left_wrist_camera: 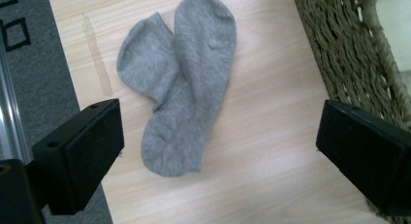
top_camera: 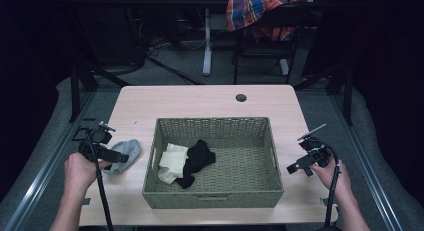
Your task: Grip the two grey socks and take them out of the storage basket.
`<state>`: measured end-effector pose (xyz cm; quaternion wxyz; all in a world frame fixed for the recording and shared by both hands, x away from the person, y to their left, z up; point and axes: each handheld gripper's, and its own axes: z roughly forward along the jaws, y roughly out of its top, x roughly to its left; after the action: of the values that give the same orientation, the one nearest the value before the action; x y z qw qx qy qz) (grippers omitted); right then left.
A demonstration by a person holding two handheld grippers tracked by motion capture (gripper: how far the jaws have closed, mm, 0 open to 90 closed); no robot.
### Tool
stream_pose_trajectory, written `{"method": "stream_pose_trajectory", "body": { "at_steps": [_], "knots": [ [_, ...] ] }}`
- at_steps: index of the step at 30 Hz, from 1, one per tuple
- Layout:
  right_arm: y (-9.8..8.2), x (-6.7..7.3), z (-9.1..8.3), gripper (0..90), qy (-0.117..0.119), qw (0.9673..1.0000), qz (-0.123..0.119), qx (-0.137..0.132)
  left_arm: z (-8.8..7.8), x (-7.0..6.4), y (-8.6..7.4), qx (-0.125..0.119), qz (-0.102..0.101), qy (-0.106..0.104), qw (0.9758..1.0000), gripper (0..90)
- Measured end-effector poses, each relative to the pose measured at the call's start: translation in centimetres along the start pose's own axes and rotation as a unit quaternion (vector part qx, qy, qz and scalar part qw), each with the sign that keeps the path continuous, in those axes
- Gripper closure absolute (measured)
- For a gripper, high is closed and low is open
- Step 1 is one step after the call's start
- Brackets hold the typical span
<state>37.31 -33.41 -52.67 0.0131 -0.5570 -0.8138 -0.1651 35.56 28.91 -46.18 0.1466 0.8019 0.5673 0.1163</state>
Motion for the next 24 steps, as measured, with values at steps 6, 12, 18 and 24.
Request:
{"method": "stream_pose_trajectory", "body": {
  "at_steps": [6, 12, 18, 24],
  "knots": [
    [0.0, 0.1, -0.1, 1.2, 0.000, 1.0000, -0.001, -0.002, 0.0, -0.7, -1.5, -0.001, 0.000, 0.004, 1.0000, 0.2],
    [0.1, 0.0, -0.3, 1.3, -0.006, 0.9996, -0.015, 0.022, 0.5, -1.0, -3.3, 0.016, 0.000, 0.005, 0.9999, 0.2],
    [0.1, 0.1, -0.1, 1.2, -0.005, 0.9996, -0.016, 0.022, 1.1, -0.7, -5.1, 0.027, -0.011, 0.003, 0.9996, 0.1],
    [0.2, 0.1, 0.2, 1.2, -0.006, 0.9994, -0.016, 0.029, 1.6, -0.3, -5.7, 0.039, -0.012, 0.003, 0.9992, 0.1]
  ]
}}
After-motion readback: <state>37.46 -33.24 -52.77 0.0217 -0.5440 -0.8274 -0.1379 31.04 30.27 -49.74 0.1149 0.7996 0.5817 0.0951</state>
